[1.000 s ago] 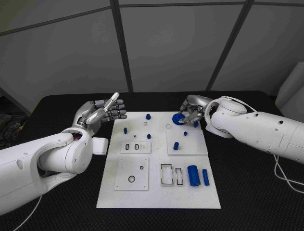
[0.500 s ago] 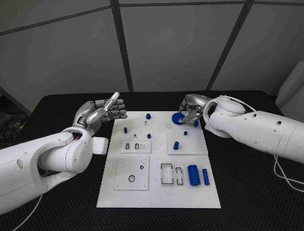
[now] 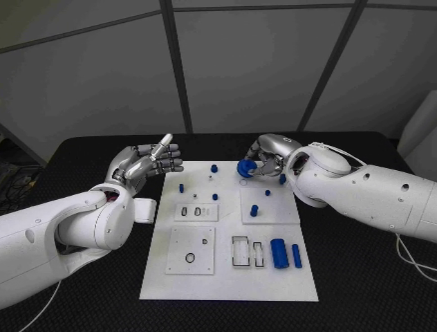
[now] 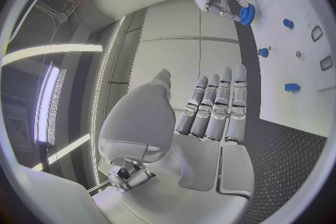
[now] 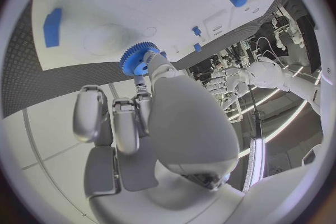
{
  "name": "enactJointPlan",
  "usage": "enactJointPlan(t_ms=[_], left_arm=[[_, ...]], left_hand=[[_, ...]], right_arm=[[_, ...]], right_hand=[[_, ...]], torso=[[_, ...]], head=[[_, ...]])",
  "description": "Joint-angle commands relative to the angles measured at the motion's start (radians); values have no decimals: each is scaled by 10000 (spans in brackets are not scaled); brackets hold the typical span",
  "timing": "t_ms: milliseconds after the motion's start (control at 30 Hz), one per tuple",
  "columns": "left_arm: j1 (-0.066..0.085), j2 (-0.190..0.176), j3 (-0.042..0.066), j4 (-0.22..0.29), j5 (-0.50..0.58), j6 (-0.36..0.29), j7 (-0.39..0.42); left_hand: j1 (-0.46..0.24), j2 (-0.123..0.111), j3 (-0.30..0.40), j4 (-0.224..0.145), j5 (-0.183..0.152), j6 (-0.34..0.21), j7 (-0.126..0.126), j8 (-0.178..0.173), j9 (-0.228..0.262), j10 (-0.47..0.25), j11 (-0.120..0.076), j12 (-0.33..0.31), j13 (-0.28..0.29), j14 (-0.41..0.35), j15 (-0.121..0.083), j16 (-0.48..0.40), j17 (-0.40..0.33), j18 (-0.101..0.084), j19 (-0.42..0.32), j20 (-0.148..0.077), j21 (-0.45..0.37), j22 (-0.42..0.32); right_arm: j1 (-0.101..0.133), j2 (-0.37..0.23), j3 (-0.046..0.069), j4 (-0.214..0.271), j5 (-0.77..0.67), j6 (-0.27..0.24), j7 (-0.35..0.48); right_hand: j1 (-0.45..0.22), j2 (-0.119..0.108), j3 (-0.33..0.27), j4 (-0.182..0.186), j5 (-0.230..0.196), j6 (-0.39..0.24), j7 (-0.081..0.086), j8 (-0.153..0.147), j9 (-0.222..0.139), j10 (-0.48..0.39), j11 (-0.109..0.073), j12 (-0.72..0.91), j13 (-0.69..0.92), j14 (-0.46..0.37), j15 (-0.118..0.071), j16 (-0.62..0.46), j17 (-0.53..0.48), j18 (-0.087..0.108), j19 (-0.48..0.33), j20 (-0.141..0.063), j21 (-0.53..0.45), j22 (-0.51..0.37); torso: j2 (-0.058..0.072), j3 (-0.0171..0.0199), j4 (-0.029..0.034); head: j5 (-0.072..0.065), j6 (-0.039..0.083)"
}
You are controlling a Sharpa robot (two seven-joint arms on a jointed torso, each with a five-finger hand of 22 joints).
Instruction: Assemble the parts on the task board
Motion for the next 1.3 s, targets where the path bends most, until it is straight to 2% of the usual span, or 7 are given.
enactJointPlan(t_ms=[33,200,500,700,900,1300], left_arm=[[13,-10,9,22,-79,131,28],[13,-13,9,30,-79,134,22],[14,28,10,8,-79,149,14],[14,71,10,-15,-79,160,11],[15,125,11,-31,-79,185,11],[16,153,12,-36,-79,228,-4]], left_hand=[[80,36,-61,10,-38,-63,59,-37,-8,-57,-11,-60,-15,-39,-2,-50,9,-66,-83,-10,21,5],[82,37,-63,9,-38,-64,57,-39,-8,-62,-9,-64,-16,-41,-1,-54,10,-66,-86,-9,21,5],[82,37,-63,9,-38,-64,57,-39,-8,-62,-9,-64,-16,-41,-1,-54,10,-66,-86,-9,21,5],[82,37,-63,9,-38,-64,57,-39,-8,-62,-9,-64,-16,-41,-1,-54,10,-66,-86,-9,21,5],[89,38,-69,7,-39,-66,54,-48,-8,-77,-8,-76,-16,-46,2,-69,14,-65,-97,-6,20,5],[89,39,-73,8,-40,-67,54,-52,-7,-82,-8,-81,-16,-48,3,-76,17,-65,-102,-4,20,5]], right_arm=[[26,77,8,242,-497,-724,-94],[28,431,5,259,-726,-675,-157],[29,1339,-12,-234,-991,-549,-166],[22,1825,-110,-640,-1032,-259,-147],[-34,2137,-154,-931,-1041,-99,-134],[-82,2484,-169,-1381,-1080,95,-20]], right_hand=[[-96,47,200,129,47,550,-247,-29,750,81,24,47,680,954,-54,46,2137,-116,72,17,64,4],[-171,-9,243,130,17,564,-243,-56,751,81,29,39,682,953,-52,44,2131,-117,73,17,67,11],[-249,-41,293,138,-34,572,-239,-87,752,83,32,37,690,950,-49,40,2119,-117,71,18,68,12],[-342,-69,337,153,-83,566,-233,-126,751,73,38,18,682,949,-43,38,2115,-115,63,22,64,6],[-358,-72,348,154,-98,565,-232,-134,751,73,39,18,685,948,-41,36,2110,-114,58,23,60,0],[-400,-87,379,150,-129,554,-228,-162,749,61,42,1,675,939,-36,21,2070,-114,57,27,60,1]], torso=[[3,-12,12],[14,-9,15],[20,-6,36],[26,7,9],[24,16,3],[20,11,4]], head=[[14,12],[63,4],[112,-31],[139,-41],[131,-46],[131,-68]])
